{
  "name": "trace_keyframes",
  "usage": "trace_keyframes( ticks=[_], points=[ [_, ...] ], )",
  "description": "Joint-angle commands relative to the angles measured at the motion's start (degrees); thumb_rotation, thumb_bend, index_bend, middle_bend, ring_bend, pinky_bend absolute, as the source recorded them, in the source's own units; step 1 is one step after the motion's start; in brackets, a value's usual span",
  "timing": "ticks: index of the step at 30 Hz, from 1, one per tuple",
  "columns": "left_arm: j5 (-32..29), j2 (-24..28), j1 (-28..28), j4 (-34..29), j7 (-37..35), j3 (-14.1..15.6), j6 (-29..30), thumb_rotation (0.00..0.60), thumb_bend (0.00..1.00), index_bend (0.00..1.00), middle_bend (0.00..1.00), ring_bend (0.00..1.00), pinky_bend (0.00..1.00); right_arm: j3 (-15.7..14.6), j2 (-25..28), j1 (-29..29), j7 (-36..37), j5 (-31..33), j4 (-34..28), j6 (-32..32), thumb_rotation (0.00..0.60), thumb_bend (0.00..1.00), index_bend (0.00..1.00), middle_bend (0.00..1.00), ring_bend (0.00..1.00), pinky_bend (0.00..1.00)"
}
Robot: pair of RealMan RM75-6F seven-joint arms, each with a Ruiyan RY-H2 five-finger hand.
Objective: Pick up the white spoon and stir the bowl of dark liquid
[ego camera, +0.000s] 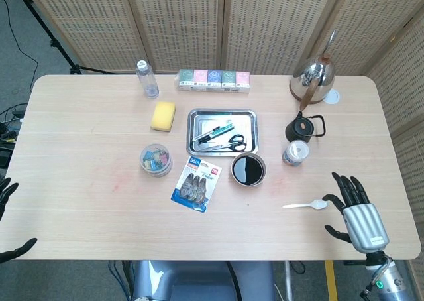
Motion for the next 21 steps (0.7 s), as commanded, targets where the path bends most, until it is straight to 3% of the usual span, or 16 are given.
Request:
trace_keyframes(
  ticks=[1,5,14,21],
  points=[
    [-0.45,0.18,-0.12,-0.16,-0.37,-0.16,-0.22,0.6,0.06,0.0,0.0,0.0,0.0,1.29,-1.77,2.77,0.7,2.22,0.15,-3.86,0.6,0.19,0.45,0.0,0.0,0.0],
    [-0.36,0.24,-0.21,-0.23,-0.33,-0.14,-0.41,0.6,0.06,0.0,0.0,0.0,0.0,1.89,-3.74,4.86,-0.89,3.69,0.81,-7.3,0.6,0.26,0.47,0.0,0.0,0.0],
    [-0.47,0.28,-0.4,-0.29,-0.17,-0.09,-0.97,0.6,0.06,0.0,0.0,0.0,0.0,2.1,-8.65,7.57,-4.08,6.59,4.22,-12.08,0.6,0.26,0.49,0.0,0.0,0.0],
    [-0.51,0.26,-0.49,-0.4,0.09,-0.07,-1.26,0.6,0.06,0.0,0.0,0.0,0.0,1.4,-11.0,9.31,-5.41,8.23,5.8,-15.89,0.6,0.36,0.5,0.0,0.0,0.0]
  ],
)
